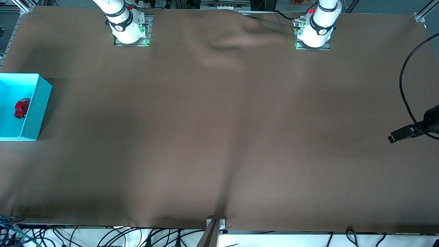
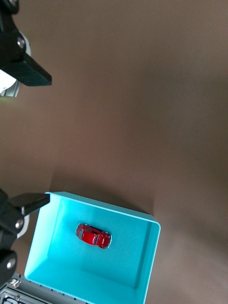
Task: Wind red beetle toy and store in blue box
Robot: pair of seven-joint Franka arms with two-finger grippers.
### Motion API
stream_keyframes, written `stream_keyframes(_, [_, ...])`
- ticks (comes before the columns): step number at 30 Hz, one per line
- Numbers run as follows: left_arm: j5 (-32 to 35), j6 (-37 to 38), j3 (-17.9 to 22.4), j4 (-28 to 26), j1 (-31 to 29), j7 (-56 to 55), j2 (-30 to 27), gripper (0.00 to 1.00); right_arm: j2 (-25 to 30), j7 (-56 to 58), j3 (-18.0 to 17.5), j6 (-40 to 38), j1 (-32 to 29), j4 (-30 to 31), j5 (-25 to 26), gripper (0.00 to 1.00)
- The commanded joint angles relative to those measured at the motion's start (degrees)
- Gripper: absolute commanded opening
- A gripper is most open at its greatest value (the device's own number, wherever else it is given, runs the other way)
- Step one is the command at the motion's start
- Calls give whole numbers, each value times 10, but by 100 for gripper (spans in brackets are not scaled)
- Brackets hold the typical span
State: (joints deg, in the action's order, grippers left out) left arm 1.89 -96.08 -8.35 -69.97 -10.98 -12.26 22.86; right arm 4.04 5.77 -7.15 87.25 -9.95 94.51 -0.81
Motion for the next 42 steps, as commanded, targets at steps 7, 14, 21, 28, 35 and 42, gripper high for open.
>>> stream_keyframes(7, [7,0,2,7,3,9,2,100,-4,-43,-2,18,26,23,16,100])
stream_keyframes(14, [7,0,2,7,3,9,2,100,-10,-66,-5,19,43,33,36,100])
stream_keyframes(21, [7,0,2,8,2,9,2,100,-12,-72,-9,19,48,35,38,100])
stream_keyframes(28, [7,0,2,7,3,9,2,100,-22,-70,-8,13,63,27,54,100])
stream_keyframes(35, [7,0,2,7,2,9,2,100,-25,-63,-7,11,63,23,54,100])
stream_keyframes(42, [7,0,2,8,3,9,2,100,-25,-61,-7,7,62,23,51,100])
